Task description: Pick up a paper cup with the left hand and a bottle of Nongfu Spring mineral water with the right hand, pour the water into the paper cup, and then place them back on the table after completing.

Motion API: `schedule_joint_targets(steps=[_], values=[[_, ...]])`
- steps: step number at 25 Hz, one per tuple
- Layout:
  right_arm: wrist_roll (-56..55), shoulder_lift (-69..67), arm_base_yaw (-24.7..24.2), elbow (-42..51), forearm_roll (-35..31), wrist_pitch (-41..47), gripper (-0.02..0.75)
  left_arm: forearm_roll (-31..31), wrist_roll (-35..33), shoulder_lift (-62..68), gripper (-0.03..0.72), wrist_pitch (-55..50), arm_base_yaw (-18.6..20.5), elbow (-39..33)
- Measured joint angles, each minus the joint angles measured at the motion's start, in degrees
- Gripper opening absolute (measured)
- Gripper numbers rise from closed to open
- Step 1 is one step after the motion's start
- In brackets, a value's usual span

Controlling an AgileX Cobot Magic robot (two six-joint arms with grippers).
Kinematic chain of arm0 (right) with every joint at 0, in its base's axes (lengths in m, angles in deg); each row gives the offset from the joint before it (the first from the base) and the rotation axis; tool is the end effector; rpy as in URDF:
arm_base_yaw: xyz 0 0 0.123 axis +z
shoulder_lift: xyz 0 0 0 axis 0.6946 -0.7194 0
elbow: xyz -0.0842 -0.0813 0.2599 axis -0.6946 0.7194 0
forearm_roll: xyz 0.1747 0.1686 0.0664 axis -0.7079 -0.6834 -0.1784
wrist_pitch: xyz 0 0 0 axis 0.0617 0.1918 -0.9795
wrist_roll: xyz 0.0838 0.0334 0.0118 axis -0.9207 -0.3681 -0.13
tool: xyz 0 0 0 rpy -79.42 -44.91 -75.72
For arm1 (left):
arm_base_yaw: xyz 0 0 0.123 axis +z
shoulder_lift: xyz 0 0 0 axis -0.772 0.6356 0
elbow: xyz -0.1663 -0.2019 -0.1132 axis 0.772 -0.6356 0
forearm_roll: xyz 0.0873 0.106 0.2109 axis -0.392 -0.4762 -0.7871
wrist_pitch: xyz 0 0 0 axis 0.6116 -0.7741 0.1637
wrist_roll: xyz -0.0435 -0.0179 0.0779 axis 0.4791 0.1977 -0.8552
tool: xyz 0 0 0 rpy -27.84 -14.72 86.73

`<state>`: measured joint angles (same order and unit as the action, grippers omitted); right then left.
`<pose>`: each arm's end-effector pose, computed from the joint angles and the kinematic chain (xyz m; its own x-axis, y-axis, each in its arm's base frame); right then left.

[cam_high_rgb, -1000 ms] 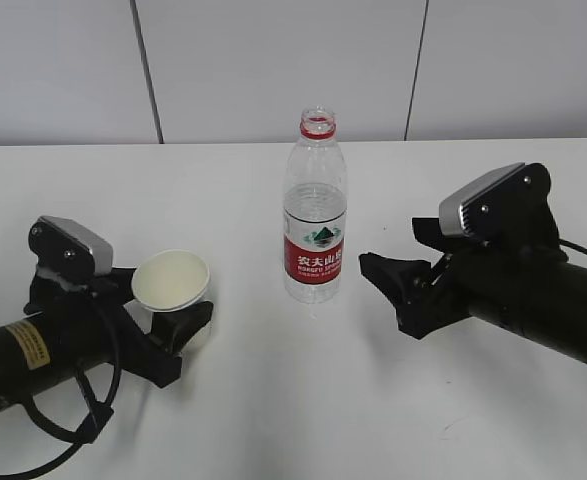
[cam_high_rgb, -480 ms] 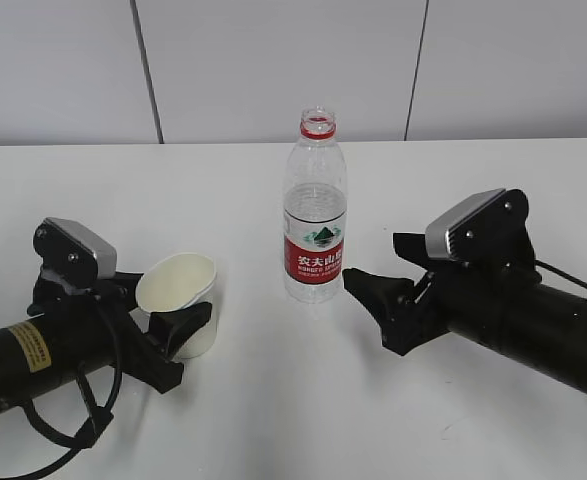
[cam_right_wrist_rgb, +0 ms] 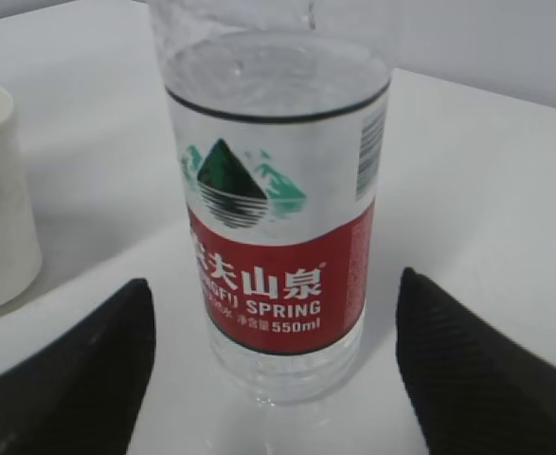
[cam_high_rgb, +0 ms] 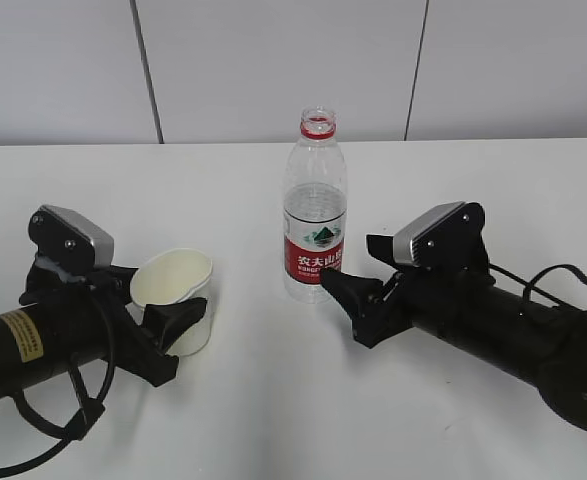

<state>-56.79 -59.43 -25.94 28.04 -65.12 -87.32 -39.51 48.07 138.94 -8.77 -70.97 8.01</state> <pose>0.3012 0.1270 0.0963 -0.1577 -0.1554 -0.9752 -0.5944 0.8036 -0.0319 0.2426 -0.1240 0.1045 -0.2850 0.2357 -0.9291 0.6691 0.7430 -0.0167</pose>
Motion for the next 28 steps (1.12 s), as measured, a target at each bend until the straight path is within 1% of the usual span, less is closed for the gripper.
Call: schedule_joint_targets(steps=[5,11,19,25,28], values=[[0.00,-3.21,0.00,-3.14,-0.26,0.00,0.594,0.00,0.06,0.00,0.419,-0.26,0.00,0.00],[0.00,-3.95,0.00,-6.86,-0.22,-0.08,0.599,0.01,0.17,0.00,0.419,-0.43,0.00,0.00],[0.00,-8.08,0.00,-12.66,3.09,-0.08,0.599,0.06,0.17,0.00,0.419,-0.37,0.00,0.00],[0.00,-9.15,0.00,-15.75,3.70,-0.08,0.599,0.11,0.50,0.00,0.419,-0.31,0.00,0.00],[0.00,-9.15,0.00,-16.43,3.82,-0.08,0.585,0.11,1.11,0.00,0.419,-0.20,0.00,0.00]])
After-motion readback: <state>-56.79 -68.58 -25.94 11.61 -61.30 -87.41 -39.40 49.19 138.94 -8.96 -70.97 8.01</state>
